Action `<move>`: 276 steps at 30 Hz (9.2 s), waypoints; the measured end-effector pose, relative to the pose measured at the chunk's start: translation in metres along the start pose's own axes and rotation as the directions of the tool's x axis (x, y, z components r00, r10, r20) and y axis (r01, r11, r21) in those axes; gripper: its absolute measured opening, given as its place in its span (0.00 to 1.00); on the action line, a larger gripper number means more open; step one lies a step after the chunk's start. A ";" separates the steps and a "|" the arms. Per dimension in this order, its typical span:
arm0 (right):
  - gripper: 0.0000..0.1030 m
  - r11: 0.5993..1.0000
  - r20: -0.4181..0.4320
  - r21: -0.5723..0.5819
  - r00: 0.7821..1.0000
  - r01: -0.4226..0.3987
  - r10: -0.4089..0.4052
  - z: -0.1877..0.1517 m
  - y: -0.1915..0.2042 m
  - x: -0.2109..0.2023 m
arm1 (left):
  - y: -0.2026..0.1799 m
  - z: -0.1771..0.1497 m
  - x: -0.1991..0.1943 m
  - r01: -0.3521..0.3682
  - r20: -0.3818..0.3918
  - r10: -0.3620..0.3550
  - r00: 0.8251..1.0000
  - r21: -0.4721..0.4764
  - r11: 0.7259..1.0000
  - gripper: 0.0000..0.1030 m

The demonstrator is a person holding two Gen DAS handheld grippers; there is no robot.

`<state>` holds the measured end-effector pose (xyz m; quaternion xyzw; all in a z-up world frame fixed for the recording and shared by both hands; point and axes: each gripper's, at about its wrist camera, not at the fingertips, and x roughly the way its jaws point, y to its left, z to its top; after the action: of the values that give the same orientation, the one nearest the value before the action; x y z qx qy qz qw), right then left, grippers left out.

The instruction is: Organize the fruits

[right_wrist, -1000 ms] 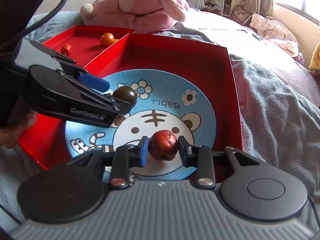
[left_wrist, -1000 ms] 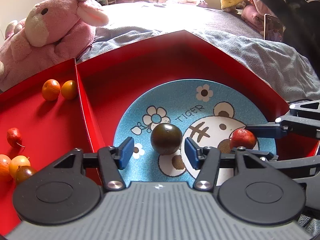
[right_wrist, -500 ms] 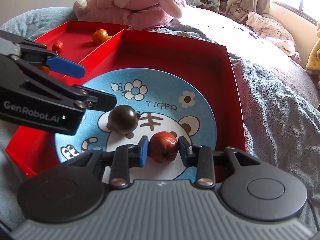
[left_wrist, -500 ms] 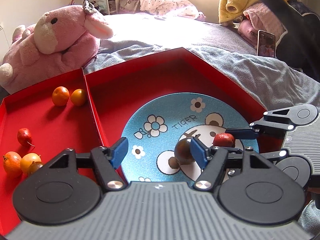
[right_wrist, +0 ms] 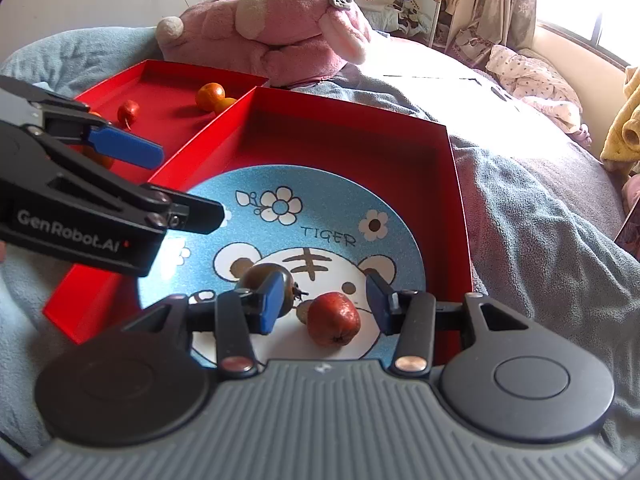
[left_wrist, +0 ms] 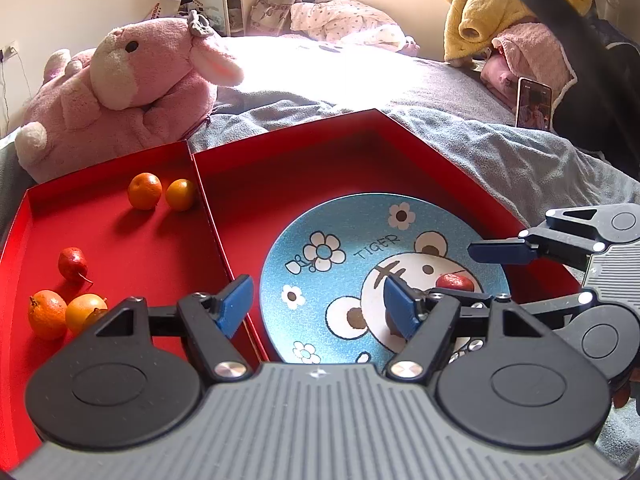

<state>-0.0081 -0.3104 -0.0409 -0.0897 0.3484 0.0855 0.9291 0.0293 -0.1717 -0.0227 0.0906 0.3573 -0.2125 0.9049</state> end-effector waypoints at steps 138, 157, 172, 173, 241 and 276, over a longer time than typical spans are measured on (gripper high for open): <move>0.43 0.924 -0.008 -0.148 0.935 -0.353 0.355 0.081 0.157 0.051 | 0.206 -0.031 -0.004 -0.241 -0.159 0.195 0.968 -0.351 0.905 0.65; 0.43 0.935 -0.016 -0.152 0.946 -0.322 0.323 0.072 0.154 0.035 | 0.192 -0.034 -0.008 -0.278 -0.141 0.247 0.959 -0.287 0.917 0.44; 0.43 0.940 -0.003 -0.158 0.953 -0.301 0.304 0.070 0.152 0.020 | 0.186 -0.038 -0.021 -0.289 -0.114 0.267 0.957 -0.288 0.913 0.44; 0.43 0.940 -0.003 -0.159 0.953 -0.300 0.304 0.070 0.152 0.019 | 0.186 -0.039 -0.021 -0.289 -0.113 0.267 0.957 -0.288 0.913 0.44; 0.43 0.990 0.037 0.090 0.994 -0.109 0.106 0.015 0.001 0.011 | 0.115 -0.011 -0.031 -0.220 -0.035 0.217 0.976 -0.166 0.961 0.44; 0.43 0.992 -0.008 0.111 0.998 -0.053 0.055 0.022 -0.022 0.032 | 0.011 0.010 0.059 0.041 -0.073 -0.040 0.997 0.008 0.999 0.43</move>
<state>0.0341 -0.3237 -0.0435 -0.0290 0.3599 0.0907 0.9281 0.0789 -0.1838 -0.0561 0.0953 0.3908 -0.2292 0.8864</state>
